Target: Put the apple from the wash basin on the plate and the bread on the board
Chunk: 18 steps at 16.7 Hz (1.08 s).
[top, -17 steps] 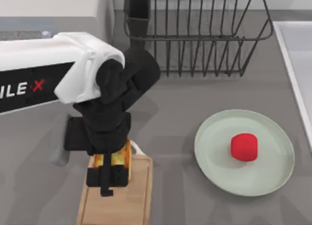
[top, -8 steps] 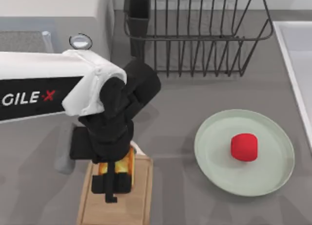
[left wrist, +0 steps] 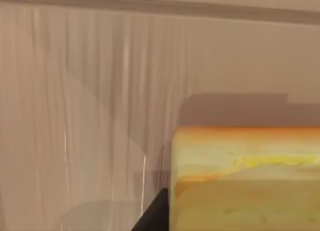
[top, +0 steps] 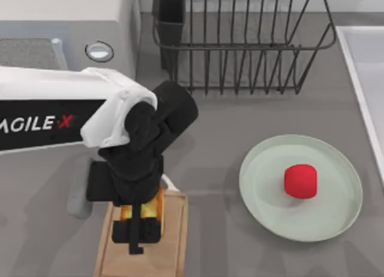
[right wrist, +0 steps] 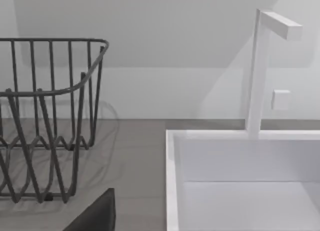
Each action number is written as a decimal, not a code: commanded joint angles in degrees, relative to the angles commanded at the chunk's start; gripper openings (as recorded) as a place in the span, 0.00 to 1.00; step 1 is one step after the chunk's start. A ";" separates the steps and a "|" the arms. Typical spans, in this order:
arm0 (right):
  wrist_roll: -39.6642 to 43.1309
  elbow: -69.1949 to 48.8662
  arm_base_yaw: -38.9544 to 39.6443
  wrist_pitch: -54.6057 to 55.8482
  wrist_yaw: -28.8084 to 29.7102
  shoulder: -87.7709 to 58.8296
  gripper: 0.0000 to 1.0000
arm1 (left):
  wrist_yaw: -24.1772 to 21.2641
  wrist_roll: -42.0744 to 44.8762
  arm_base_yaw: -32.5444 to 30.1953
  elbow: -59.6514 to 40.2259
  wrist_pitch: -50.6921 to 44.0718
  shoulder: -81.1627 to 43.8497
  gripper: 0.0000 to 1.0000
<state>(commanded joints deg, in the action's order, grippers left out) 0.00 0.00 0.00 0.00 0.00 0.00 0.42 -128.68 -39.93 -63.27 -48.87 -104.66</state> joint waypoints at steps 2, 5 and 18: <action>0.00 0.00 0.00 0.00 0.00 0.00 1.00 | 0.00 0.00 0.00 0.00 0.00 0.00 0.30; 0.00 0.00 0.00 0.00 0.00 0.00 1.00 | 0.00 0.00 0.00 0.00 0.00 0.00 0.53; 0.00 0.00 0.00 0.00 0.00 0.00 1.00 | 0.00 0.00 0.00 0.00 0.00 0.00 1.00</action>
<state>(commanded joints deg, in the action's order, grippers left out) 0.00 0.00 0.00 0.00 0.00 0.00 0.42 -128.68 -39.93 -63.27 -48.87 -104.66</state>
